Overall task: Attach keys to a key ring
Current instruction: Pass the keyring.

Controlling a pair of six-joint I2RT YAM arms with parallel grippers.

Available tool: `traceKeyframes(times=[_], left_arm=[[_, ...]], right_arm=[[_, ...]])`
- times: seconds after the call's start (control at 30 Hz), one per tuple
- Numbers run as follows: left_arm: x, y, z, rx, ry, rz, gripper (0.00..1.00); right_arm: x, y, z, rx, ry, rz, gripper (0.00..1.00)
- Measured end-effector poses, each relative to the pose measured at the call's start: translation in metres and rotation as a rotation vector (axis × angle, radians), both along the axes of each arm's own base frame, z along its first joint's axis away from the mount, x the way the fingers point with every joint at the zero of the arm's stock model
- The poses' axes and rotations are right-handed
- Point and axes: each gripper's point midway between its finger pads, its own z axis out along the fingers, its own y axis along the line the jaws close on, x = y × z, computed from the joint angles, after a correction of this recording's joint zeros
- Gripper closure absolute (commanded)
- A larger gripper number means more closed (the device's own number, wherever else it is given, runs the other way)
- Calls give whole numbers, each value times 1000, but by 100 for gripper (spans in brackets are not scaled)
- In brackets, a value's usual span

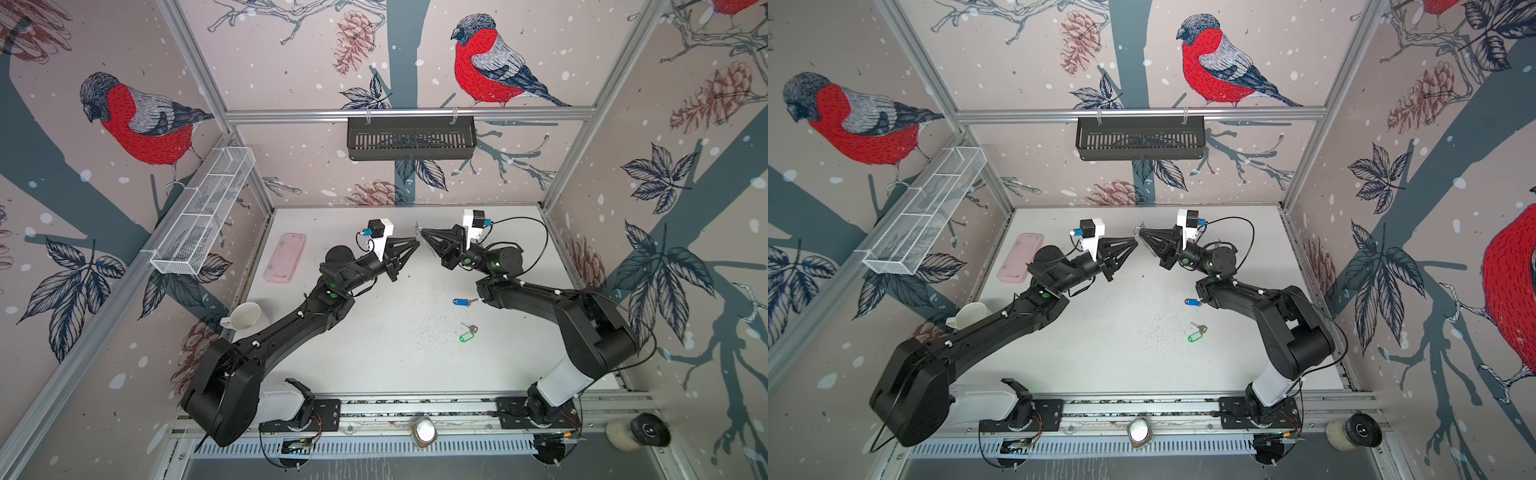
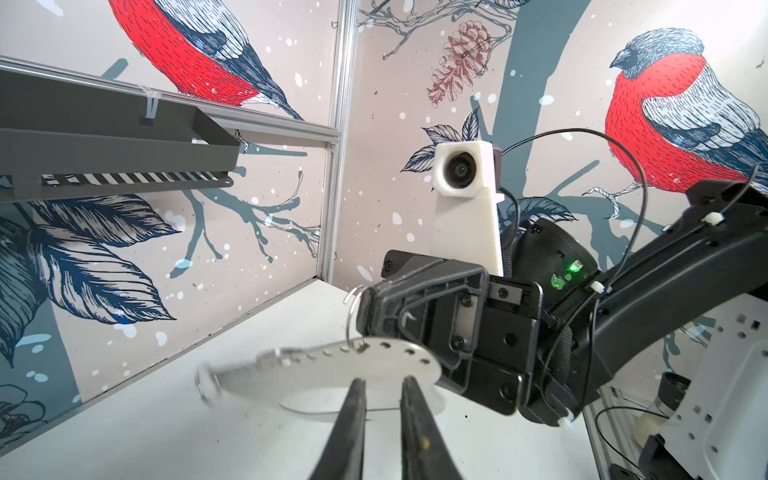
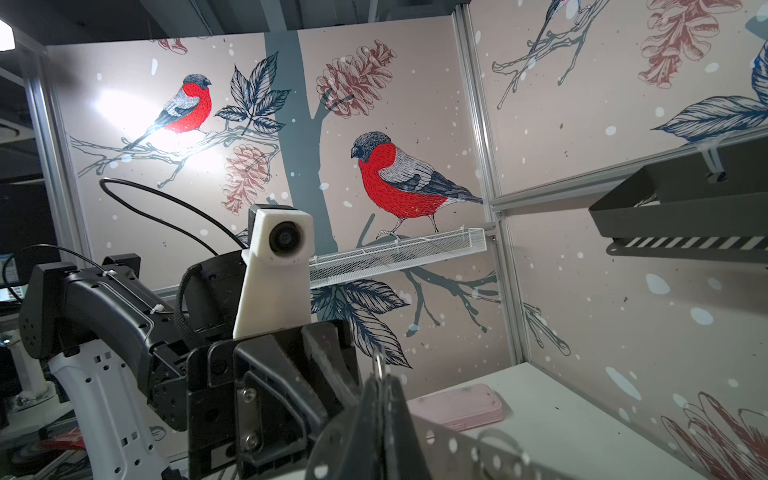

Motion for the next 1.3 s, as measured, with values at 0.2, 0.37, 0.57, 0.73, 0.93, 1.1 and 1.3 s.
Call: traceKeyframes(times=[0.2, 0.37, 0.57, 0.73, 0.93, 1.1, 1.3], left_arm=[[-2, 1, 4, -24, -10, -3, 81], [-3, 3, 6, -36, -22, 1, 82], [-3, 3, 10, -52, -35, 0, 84], [-2, 4, 10, -57, -28, 5, 86], [2, 8, 6, -70, -18, 39, 85], [4, 12, 6, -80, -3, 44, 76], [4, 19, 8, -83, -2, 68, 69]], right_arm=[[8, 5, -10, 2, 88, 57, 100], [8, 9, -15, -5, 137, 104, 100], [6, 14, -18, -13, 179, 156, 100], [0, 18, -18, -20, 185, 183, 100], [-5, 17, -14, -20, 178, 193, 100], [-5, 15, -11, -17, 174, 191, 100], [-5, 14, -11, -18, 170, 190, 100]])
